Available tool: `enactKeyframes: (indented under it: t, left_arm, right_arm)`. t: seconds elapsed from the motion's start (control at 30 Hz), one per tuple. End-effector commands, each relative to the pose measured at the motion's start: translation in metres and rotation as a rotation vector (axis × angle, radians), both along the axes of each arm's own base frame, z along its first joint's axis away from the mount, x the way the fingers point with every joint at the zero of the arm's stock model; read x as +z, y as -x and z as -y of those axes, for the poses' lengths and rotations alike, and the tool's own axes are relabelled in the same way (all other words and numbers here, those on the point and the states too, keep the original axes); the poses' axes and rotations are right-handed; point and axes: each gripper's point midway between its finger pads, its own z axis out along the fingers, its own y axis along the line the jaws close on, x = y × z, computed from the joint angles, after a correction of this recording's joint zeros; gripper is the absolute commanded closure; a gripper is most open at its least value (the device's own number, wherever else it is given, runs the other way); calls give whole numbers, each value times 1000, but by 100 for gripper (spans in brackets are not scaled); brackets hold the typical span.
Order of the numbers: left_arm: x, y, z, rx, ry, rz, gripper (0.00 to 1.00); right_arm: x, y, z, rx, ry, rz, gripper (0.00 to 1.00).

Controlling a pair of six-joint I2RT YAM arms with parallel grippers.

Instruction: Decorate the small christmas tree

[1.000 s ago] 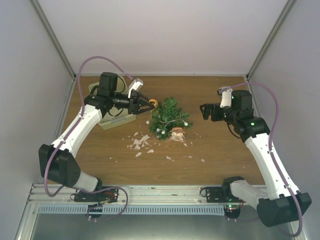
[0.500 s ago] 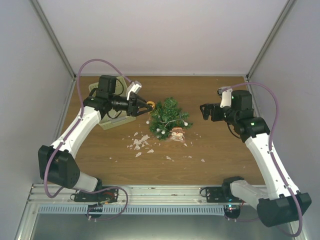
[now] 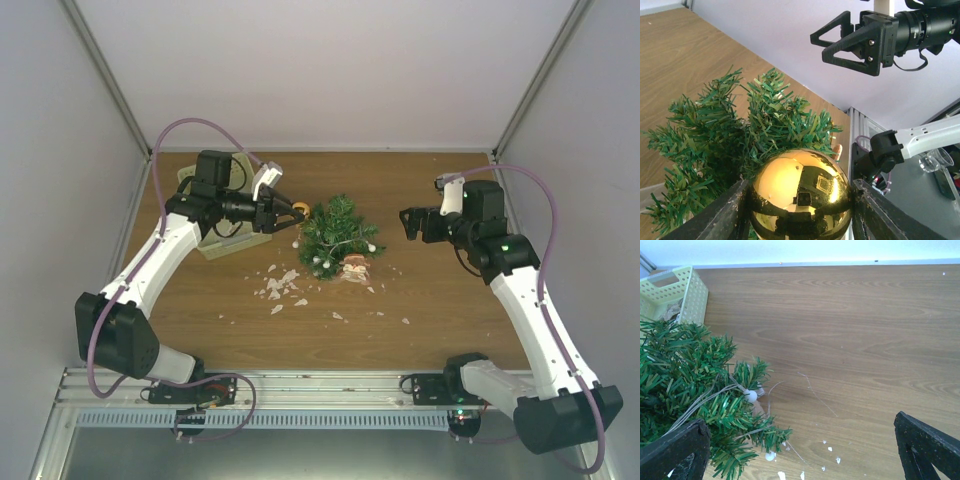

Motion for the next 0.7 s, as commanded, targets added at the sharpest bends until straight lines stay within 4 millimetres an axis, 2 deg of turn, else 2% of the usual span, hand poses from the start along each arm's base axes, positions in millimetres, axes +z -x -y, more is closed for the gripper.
enactKeyframes:
  t: [0.0,0.67]
  left_arm:
    - [-3,-3,-2,5,-7,20,46]
    - [-2,-4,-9,28,-30,47,33]
  right_arm:
    - [5,-2,1,3,-3,27,0]
    - [7,-1,1,4,-2,31,0]
